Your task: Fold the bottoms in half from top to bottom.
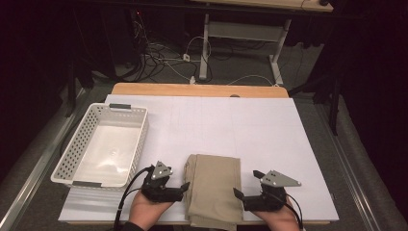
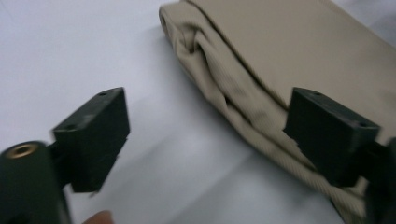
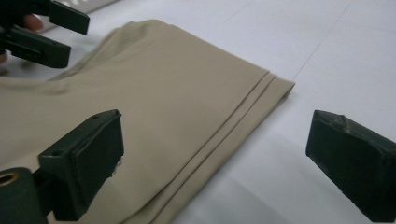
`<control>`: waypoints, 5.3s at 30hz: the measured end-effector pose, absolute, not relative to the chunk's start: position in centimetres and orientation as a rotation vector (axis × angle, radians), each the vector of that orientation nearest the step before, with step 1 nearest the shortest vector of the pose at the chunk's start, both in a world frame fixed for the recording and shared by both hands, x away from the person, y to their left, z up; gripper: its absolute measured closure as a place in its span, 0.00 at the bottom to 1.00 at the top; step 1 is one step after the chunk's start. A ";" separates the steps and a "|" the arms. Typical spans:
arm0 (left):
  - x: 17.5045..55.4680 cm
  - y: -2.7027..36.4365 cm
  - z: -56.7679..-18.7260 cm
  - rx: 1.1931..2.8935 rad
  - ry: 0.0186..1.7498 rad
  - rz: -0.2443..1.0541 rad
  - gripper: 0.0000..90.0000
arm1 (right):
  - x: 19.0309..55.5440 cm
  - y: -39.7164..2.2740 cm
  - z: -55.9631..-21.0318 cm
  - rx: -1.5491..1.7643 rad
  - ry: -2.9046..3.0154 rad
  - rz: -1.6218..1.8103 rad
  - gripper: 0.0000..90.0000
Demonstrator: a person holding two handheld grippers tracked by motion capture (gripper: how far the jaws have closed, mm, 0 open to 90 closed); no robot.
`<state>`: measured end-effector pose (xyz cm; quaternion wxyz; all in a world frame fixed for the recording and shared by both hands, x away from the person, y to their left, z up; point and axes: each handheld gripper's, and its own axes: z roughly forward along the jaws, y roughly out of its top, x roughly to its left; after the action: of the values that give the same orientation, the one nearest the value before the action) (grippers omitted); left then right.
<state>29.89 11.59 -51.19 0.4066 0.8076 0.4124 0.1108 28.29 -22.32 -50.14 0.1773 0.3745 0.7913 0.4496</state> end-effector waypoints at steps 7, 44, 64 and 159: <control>34.1 10.7 -51.5 2.049 1.097 0.262 0.34 | 33.8 -21.1 -50.9 1.152 2.295 1.178 0.20; 40.4 8.1 -49.1 2.026 1.010 0.316 0.86 | 39.5 -19.9 -49.0 1.106 2.285 1.194 0.91; 29.0 11.3 -49.8 2.002 0.887 0.279 0.74 | 31.5 -23.6 -50.2 1.096 2.294 1.197 0.63; 29.2 11.0 -50.7 2.469 1.172 0.178 0.00 | 28.5 -26.4 -51.0 0.995 2.147 1.191 0.00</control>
<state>29.22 10.97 -50.69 0.1998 0.8832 0.4194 0.0638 28.48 -26.40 -50.99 0.2439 0.3644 0.7859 0.4360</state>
